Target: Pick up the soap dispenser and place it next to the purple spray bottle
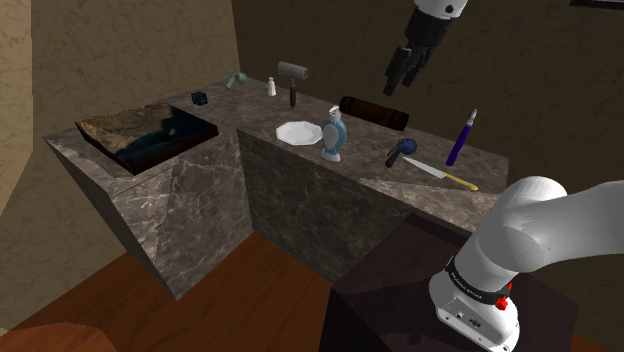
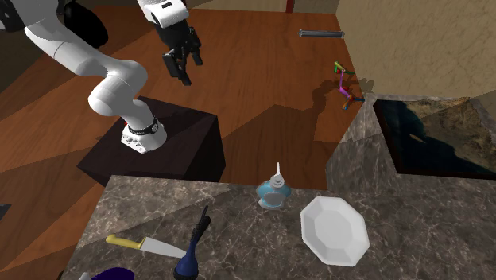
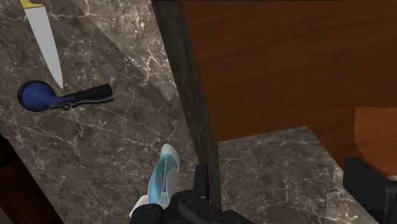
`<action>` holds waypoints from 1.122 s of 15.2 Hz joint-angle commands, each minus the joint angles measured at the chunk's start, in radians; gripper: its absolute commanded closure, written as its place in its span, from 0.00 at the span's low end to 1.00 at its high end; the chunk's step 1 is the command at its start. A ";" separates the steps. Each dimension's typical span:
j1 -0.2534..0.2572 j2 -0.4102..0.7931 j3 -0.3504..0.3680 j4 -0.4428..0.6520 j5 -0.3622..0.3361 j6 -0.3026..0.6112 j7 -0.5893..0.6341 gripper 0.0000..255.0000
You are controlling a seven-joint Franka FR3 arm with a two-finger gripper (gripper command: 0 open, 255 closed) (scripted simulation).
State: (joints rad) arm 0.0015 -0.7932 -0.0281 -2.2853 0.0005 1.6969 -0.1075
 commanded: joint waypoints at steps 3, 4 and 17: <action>-0.004 0.020 -0.023 -0.042 -0.005 0.080 -0.022 0.00; -0.006 0.033 -0.034 -0.061 -0.007 0.120 -0.034 0.00; 0.011 0.349 -0.203 -0.153 0.036 0.634 -0.217 0.00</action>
State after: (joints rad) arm 0.0075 -0.4812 -0.2145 -2.4461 0.0262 2.2913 -0.3038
